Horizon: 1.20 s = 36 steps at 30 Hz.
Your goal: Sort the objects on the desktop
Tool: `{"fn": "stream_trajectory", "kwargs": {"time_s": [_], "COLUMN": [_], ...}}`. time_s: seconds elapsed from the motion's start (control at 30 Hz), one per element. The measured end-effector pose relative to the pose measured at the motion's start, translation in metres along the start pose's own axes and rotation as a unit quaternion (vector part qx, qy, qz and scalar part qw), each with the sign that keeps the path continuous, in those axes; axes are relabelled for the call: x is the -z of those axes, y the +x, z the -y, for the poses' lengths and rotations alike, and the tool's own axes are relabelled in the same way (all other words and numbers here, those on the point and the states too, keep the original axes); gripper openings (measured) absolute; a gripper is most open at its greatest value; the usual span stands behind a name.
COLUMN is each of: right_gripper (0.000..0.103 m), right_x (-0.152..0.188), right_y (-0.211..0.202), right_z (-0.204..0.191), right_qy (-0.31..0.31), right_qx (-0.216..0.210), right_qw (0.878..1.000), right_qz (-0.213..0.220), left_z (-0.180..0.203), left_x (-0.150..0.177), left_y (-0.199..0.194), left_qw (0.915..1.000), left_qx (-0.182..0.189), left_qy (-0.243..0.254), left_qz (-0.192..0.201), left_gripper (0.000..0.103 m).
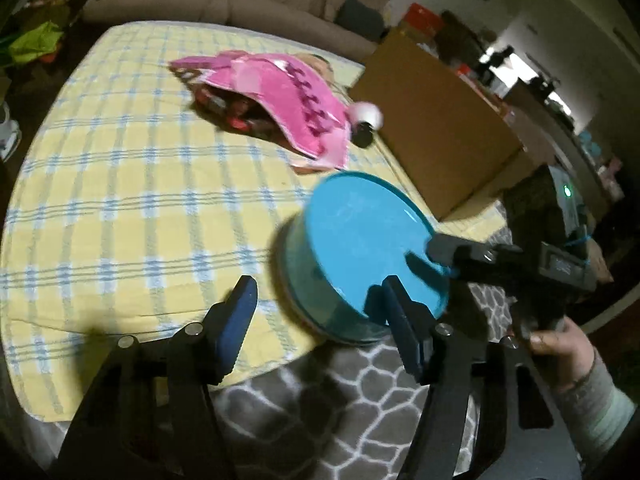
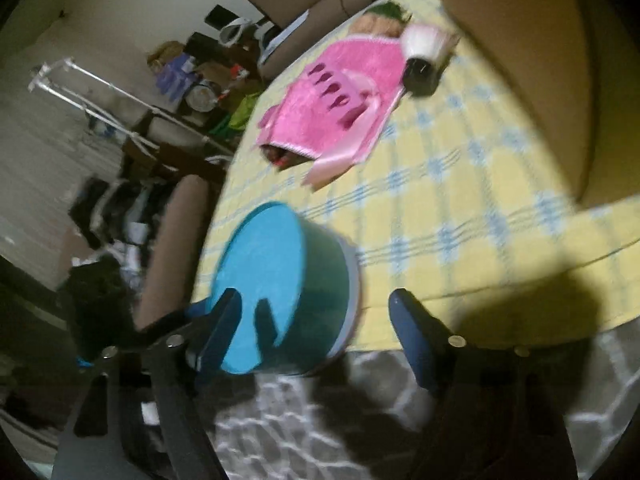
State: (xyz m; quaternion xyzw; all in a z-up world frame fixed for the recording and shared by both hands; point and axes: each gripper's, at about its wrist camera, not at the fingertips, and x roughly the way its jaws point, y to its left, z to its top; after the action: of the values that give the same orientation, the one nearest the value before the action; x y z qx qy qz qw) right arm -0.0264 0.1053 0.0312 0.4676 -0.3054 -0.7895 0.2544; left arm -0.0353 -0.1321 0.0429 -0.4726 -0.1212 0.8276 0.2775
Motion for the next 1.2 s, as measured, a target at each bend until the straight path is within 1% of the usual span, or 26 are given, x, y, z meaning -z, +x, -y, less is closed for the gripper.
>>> {"fn": "stream_trajectory", "kwargs": {"time_s": [0.07,0.1,0.2,0.23,0.3,0.37,0.53,0.6,0.67,0.73,0.77,0.8,0.83,0.87,0.9,0.93,0.97,1.03,1.17,1.2], "right_gripper": [0.077,0.077,0.077,0.077,0.077,0.077,0.077,0.077,0.077,0.077,0.077,0.077,0.077,0.077,0.076,0.076,0.076,0.075,0.076,0.076], "right_x": [0.002,0.001,-0.003,-0.004,-0.007,-0.01,-0.014,-0.014,-0.015,-0.015,-0.014,-0.013,-0.013,-0.013,-0.013,-0.013,-0.013,-0.012,-0.012,-0.013], "right_y": [0.003,0.002,0.0,-0.001,-0.007,-0.012,-0.014,-0.012,-0.009,-0.006,-0.003,-0.001,0.001,0.004,0.008,0.01,0.012,0.018,0.024,0.026], "right_z": [-0.003,-0.006,-0.014,-0.015,-0.019,-0.031,-0.066,-0.08,-0.091,-0.1,-0.103,-0.106,-0.108,-0.11,-0.113,-0.114,-0.117,-0.121,-0.131,-0.132], "right_qy": [0.014,0.012,0.007,0.011,0.017,0.009,-0.028,-0.04,-0.047,-0.048,-0.046,-0.042,-0.038,-0.033,-0.029,-0.026,-0.022,-0.016,-0.019,-0.016], "right_qx": [-0.022,-0.021,-0.023,-0.029,-0.048,-0.062,-0.07,-0.076,-0.083,-0.096,-0.103,-0.111,-0.119,-0.128,-0.136,-0.142,-0.149,-0.159,-0.159,-0.161], "right_qw": [1.0,1.0,1.0,1.0,0.999,0.998,0.997,0.996,0.995,0.994,0.993,0.993,0.992,0.991,0.99,0.99,0.989,0.987,0.987,0.987], "right_qz": [-0.002,0.0,0.002,0.004,0.012,0.017,0.018,0.019,0.019,0.018,0.017,0.017,0.015,0.013,0.01,0.008,0.005,-0.002,-0.014,-0.019], "left_z": [-0.01,-0.014,-0.016,-0.016,-0.019,-0.022,-0.029,-0.033,-0.035,-0.036,-0.036,-0.034,-0.03,-0.027,-0.02,-0.016,-0.011,0.003,0.02,0.024], "left_x": [0.0,0.001,0.001,0.002,0.003,0.003,0.006,0.01,0.012,0.013,0.013,0.013,0.012,0.012,0.012,0.011,0.011,0.012,0.013,0.012], "left_y": [0.001,0.002,-0.001,-0.002,-0.006,-0.012,-0.022,-0.023,-0.024,-0.039,-0.048,-0.06,-0.075,-0.08,-0.084,-0.083,-0.081,-0.074,-0.062,-0.058], "left_qw": [0.9997,0.9994,0.9995,0.9996,0.9994,0.9987,0.9943,0.9922,0.9918,0.9958,0.9973,0.9979,0.9961,0.9945,0.9919,0.9912,0.9912,0.9921,0.9922,0.9918], "left_qx": [0.006,0.012,0.0,-0.007,-0.021,-0.046,-0.106,-0.124,-0.128,-0.09,-0.064,-0.028,0.02,0.041,0.075,0.081,0.08,0.055,0.015,0.0], "left_qy": [-0.022,-0.033,-0.03,-0.027,-0.026,-0.019,0.006,0.009,0.009,-0.003,-0.011,-0.014,-0.009,-0.002,0.014,0.023,0.036,0.067,0.093,0.1], "left_qz": [-0.003,-0.005,-0.001,0.0,0.004,0.011,0.011,0.002,-0.002,0.019,0.035,0.057,0.085,0.096,0.102,0.102,0.1,0.09,0.081,0.079], "left_gripper": [0.066,0.067,0.072,0.072,0.077,0.078,0.078,0.075,0.074,0.074,0.074,0.077,0.08,0.091,0.096,0.096,0.096,0.096,0.096,0.096]}}
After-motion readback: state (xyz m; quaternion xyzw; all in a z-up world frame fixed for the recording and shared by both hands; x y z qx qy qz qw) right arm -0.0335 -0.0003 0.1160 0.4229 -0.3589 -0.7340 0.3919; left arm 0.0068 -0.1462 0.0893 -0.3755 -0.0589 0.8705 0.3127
